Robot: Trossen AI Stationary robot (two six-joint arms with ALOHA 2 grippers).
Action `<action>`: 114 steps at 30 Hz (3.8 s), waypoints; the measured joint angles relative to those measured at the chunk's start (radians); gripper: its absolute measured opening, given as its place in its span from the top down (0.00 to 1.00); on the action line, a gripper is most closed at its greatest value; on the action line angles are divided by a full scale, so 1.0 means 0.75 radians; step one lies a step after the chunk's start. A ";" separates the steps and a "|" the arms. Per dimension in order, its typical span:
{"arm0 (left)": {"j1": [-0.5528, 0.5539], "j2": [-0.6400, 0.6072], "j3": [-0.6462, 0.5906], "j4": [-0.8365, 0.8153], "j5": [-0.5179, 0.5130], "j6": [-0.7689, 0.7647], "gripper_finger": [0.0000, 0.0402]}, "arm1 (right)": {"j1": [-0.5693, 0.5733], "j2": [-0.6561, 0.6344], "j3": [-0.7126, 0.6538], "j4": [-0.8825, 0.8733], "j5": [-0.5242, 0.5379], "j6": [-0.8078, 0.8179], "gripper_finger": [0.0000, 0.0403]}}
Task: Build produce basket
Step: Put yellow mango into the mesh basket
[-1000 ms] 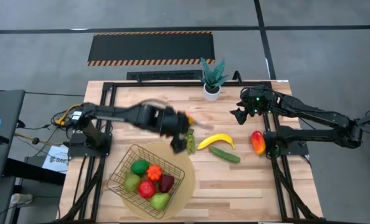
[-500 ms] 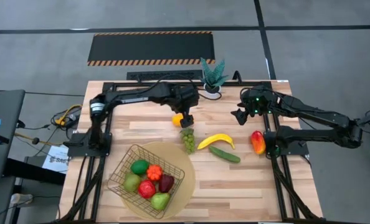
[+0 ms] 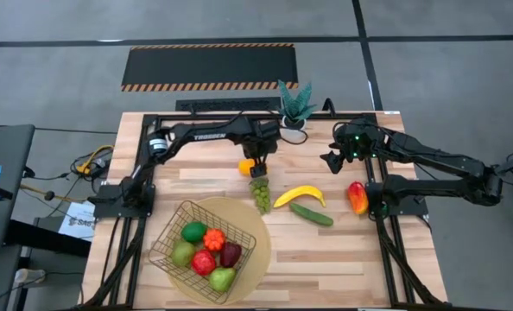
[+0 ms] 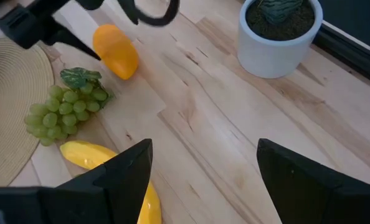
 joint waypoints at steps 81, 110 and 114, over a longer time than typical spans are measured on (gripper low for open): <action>-0.069 -0.195 0.588 -0.244 0.046 -0.211 0.56 | -0.001 0.001 0.000 0.050 0.003 -0.033 0.23; -0.772 -0.762 0.588 0.435 0.225 -0.510 0.56 | -0.003 0.001 0.000 0.067 0.004 -0.033 0.23; -0.926 -0.750 0.587 0.321 0.043 -0.588 0.56 | -0.003 0.001 0.000 0.066 0.004 -0.024 0.23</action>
